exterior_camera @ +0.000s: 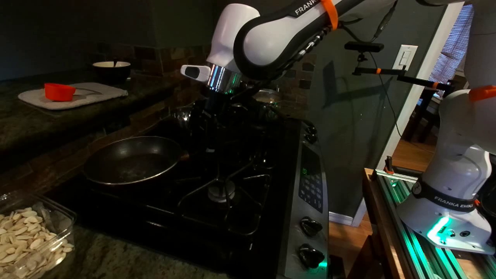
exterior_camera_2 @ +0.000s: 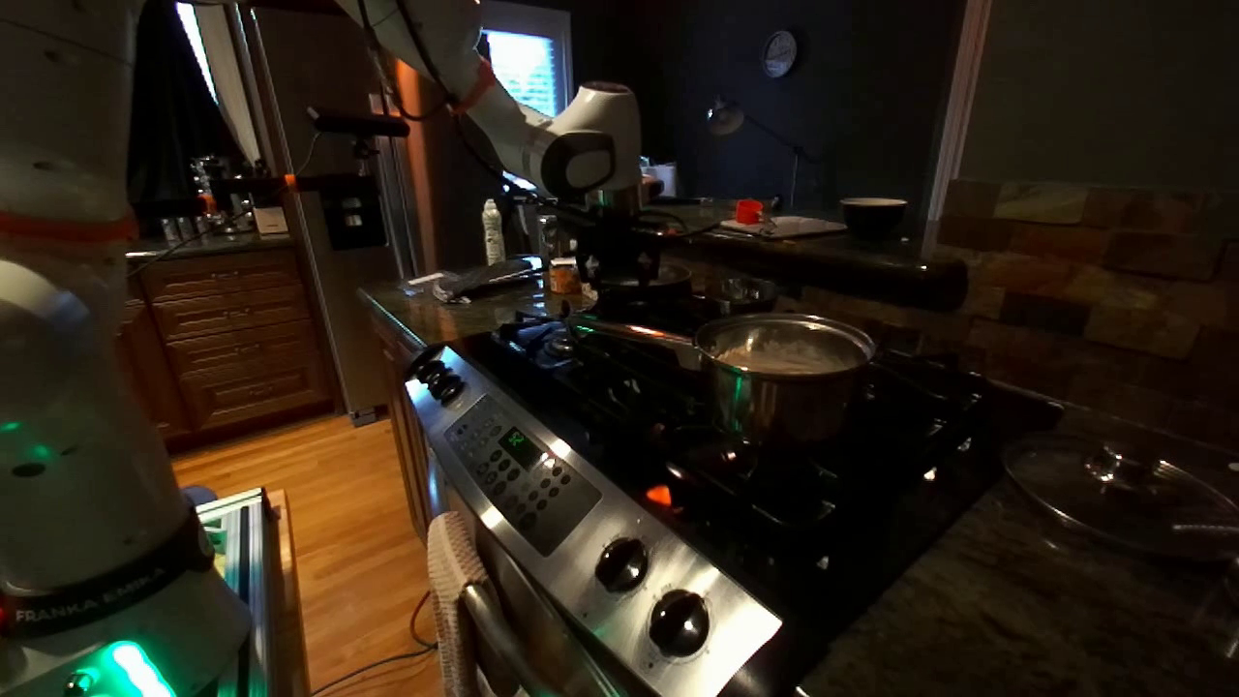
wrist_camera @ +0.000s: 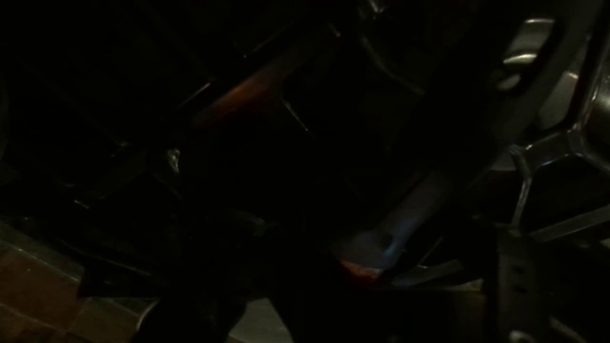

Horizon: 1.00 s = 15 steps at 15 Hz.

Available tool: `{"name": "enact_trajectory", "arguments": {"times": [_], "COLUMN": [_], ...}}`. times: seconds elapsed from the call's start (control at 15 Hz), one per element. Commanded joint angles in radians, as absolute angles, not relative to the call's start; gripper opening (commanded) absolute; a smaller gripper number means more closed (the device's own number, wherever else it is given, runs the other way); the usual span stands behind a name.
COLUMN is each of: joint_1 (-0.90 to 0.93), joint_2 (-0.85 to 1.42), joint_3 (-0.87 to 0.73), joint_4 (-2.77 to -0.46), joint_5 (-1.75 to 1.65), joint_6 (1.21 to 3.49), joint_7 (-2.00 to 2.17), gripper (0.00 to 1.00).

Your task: Move the pan forward

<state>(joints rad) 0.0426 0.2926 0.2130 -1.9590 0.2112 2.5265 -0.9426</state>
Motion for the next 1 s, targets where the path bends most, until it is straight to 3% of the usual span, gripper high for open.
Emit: {"name": "enact_trajectory", "arguments": {"times": [0.0, 0.2, 0.33, 0.93], "joint_1": [0.040, 0.042, 0.044, 0.026], "joint_2": [0.310, 0.306, 0.298, 0.261], "joint_3": [0.218, 0.220, 0.222, 0.242], "joint_4": [-1.948, -1.946, -1.942, -1.948], "joint_5": [0.201, 0.208, 0.210, 0.268], "joint_6": [2.534, 2.537, 2.533, 2.525], "joint_7": [-0.934, -0.919, -0.907, -0.905], "gripper": [0.44, 0.19, 0.09, 0.08]}}
